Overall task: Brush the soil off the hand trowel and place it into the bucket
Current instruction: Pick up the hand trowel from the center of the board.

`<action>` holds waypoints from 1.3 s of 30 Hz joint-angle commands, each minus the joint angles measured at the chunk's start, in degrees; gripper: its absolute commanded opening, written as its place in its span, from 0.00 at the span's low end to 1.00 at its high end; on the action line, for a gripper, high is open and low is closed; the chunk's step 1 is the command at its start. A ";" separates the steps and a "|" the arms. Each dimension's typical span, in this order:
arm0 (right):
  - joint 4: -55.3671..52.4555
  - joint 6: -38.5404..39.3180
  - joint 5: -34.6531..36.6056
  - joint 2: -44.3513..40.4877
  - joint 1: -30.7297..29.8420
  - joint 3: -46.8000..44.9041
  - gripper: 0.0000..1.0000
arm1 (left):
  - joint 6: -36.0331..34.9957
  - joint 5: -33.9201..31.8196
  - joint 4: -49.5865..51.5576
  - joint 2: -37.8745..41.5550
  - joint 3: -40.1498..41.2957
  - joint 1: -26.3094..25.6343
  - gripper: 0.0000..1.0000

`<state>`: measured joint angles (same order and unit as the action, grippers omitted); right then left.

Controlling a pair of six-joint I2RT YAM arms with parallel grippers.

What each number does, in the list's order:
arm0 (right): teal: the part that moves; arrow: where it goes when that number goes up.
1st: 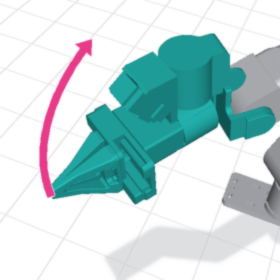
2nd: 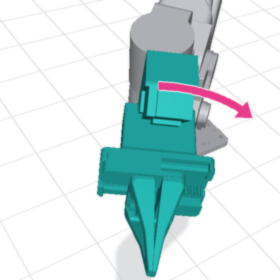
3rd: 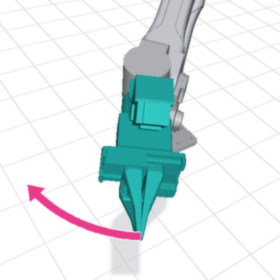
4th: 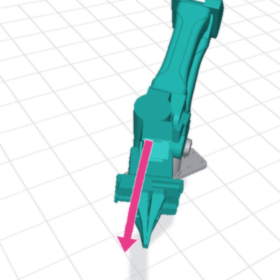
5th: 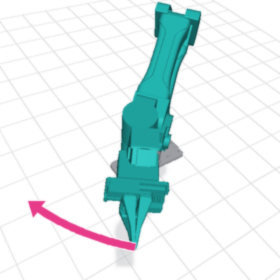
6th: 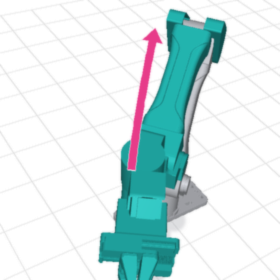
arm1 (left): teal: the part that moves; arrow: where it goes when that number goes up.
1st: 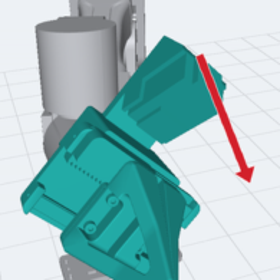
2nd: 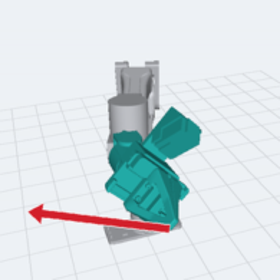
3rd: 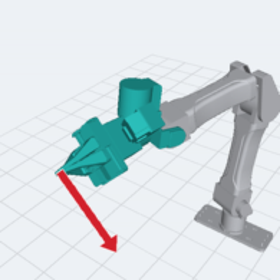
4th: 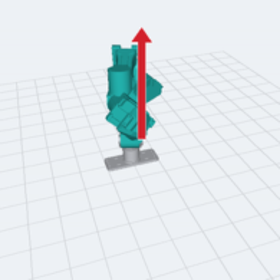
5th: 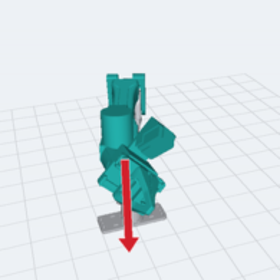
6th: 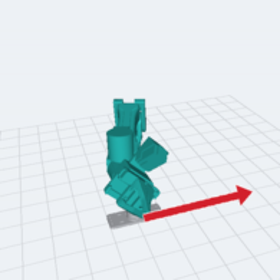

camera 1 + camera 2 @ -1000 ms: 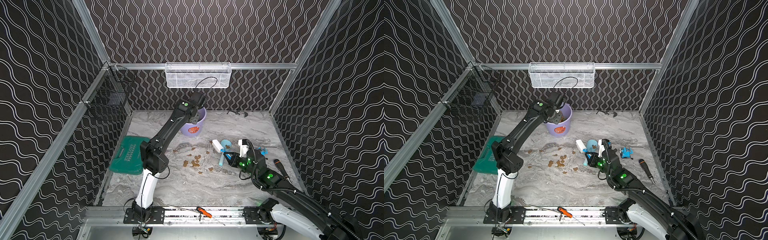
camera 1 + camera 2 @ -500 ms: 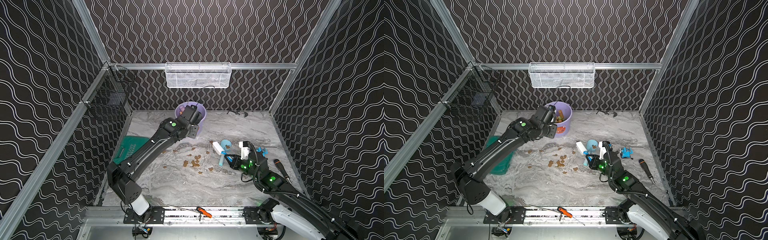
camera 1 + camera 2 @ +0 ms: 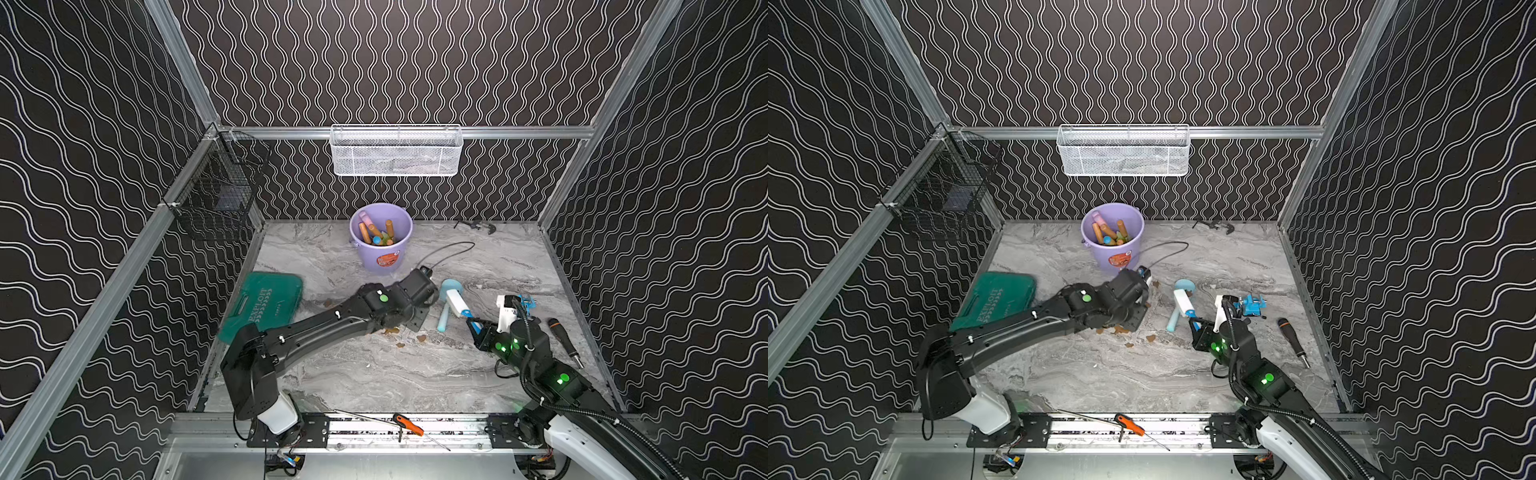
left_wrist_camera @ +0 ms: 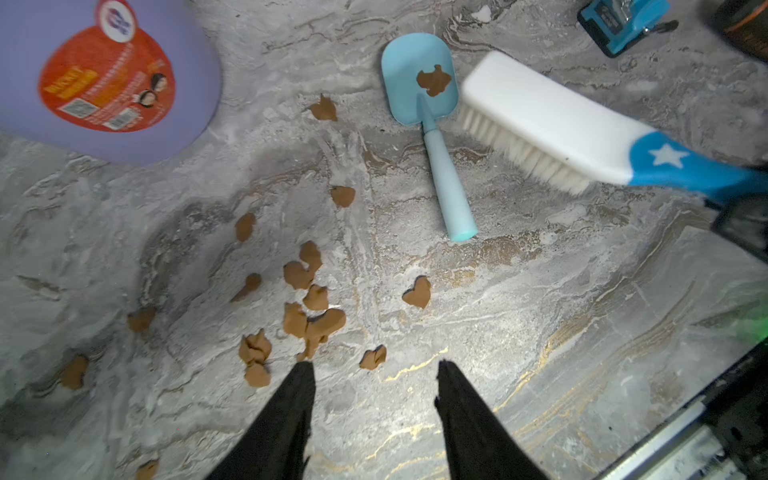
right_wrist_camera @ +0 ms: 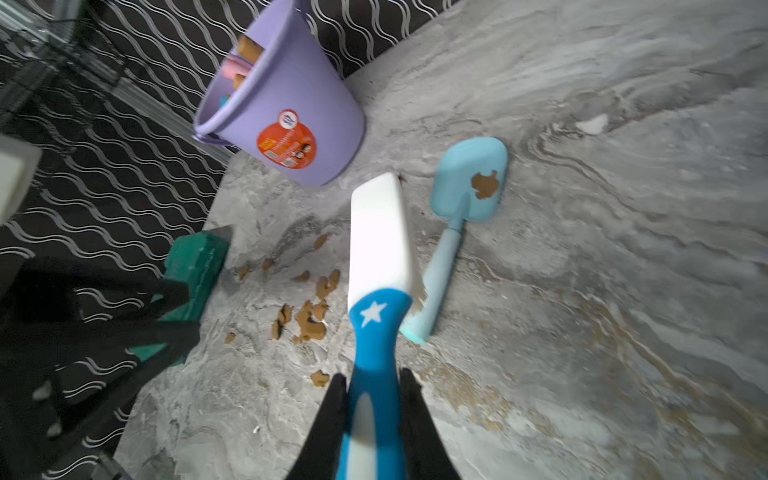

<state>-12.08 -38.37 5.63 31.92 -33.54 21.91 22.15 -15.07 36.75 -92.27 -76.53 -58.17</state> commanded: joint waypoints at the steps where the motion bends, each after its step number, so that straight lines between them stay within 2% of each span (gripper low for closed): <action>1: -2.25 -1.34 1.93 -0.37 0.47 -0.12 0.00 | 1.93 -2.34 -8.92 -2.33 1.38 -1.72 0.55; 7: -5.82 -1.82 3.09 -2.48 4.07 -0.29 0.00 | -0.26 -0.53 -16.82 -10.68 -0.32 -2.53 0.59; 14: -8.08 -1.90 1.50 -5.19 10.42 -1.11 0.00 | -2.93 -3.62 -20.68 -20.05 -3.70 -2.28 0.60; 25: -8.51 0.21 -0.60 -5.03 12.78 -0.40 0.00 | -3.88 -3.04 -23.35 -28.90 -8.41 -1.60 0.59; 36: -7.90 0.15 -2.12 -4.94 13.56 -0.64 0.00 | -2.25 0.90 -23.57 -33.88 -10.08 0.61 0.49; 39: -7.30 -0.03 -2.86 -4.59 13.59 -0.81 0.00 | -2.01 1.56 -23.65 -34.54 -9.94 0.61 0.42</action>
<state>-21.04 -38.39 3.73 27.16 -20.03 20.93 19.62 -15.73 11.07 -125.93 -86.61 -57.58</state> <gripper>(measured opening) 0.192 0.440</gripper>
